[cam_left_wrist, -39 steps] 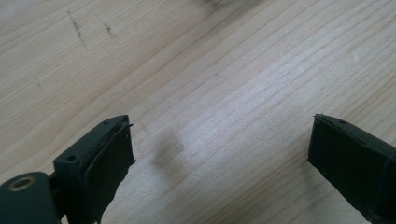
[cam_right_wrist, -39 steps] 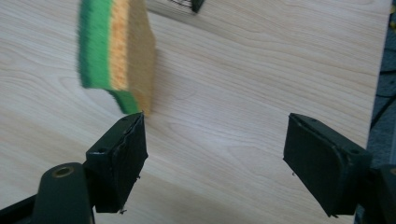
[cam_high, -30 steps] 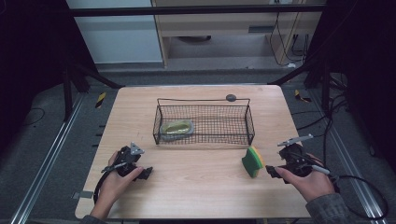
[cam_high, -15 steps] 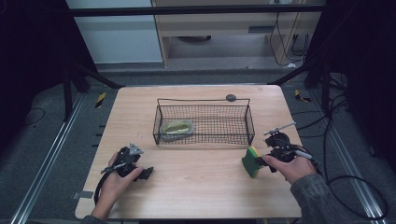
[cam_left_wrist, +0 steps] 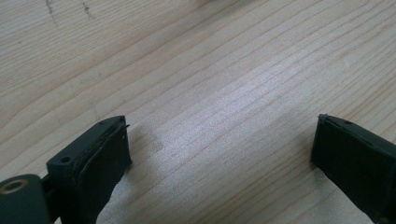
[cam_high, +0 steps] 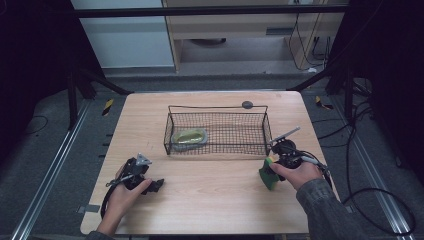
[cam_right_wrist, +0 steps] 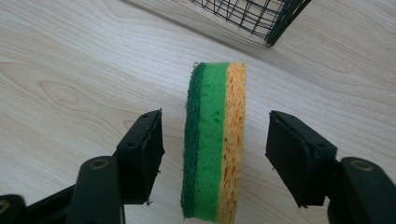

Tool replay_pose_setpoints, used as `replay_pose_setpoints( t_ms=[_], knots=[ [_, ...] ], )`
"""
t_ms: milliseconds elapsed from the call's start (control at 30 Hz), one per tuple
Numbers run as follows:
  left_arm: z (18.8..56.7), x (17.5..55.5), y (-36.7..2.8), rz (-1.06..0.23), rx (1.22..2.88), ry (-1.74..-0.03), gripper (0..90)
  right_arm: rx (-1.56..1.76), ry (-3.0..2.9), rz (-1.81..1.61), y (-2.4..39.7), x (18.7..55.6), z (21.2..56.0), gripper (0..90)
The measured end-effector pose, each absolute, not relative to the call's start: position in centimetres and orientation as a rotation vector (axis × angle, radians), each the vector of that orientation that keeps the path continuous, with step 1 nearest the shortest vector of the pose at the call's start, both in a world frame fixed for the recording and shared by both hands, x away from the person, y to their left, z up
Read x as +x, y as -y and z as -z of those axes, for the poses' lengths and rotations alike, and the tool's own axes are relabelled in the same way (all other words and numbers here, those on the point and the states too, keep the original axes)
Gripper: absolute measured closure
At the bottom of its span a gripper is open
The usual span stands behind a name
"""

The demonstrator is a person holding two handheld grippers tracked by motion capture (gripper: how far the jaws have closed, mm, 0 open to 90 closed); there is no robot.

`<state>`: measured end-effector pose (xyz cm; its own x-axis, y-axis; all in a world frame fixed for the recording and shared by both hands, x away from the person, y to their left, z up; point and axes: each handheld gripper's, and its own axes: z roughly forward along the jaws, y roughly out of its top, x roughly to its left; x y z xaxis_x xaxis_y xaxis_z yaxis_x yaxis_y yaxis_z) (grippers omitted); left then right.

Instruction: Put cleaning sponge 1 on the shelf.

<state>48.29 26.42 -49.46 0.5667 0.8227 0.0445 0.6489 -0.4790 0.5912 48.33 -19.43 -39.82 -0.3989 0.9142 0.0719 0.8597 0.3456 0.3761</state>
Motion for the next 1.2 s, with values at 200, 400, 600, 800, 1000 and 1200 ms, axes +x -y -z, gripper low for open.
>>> replay_pose_setpoints(
  t_ms=[200,400,600,800,1000,1200],
  knots=[
    [49.5,48.3,-26.5,-0.431,2.278,-1.175,3.5,1.625,-2.467,-0.524,19.3,48.7,40.3,41.1],
    [49.7,48.4,-26.6,-0.426,2.264,-1.191,1.0,1.641,-2.464,-0.512,19.4,48.9,41.0,44.3],
    [49.8,48.5,-26.7,-0.427,2.259,-1.189,0.0,1.64,-2.474,-0.51,19.4,48.9,41.4,45.1],
    [49.8,48.4,-26.7,-0.429,2.254,-1.187,0.0,1.642,-2.471,-0.516,19.3,48.7,41.6,47.1],
    [49.8,48.4,-26.8,-0.431,2.249,-1.185,0.0,1.647,-2.484,-0.522,19.5,48.5,42.1,59.9],
    [49.8,48.4,-26.8,-0.43,2.25,-1.183,0.0,1.637,-2.487,-0.533,19.5,48.5,41.9,64.8]
  ],
)
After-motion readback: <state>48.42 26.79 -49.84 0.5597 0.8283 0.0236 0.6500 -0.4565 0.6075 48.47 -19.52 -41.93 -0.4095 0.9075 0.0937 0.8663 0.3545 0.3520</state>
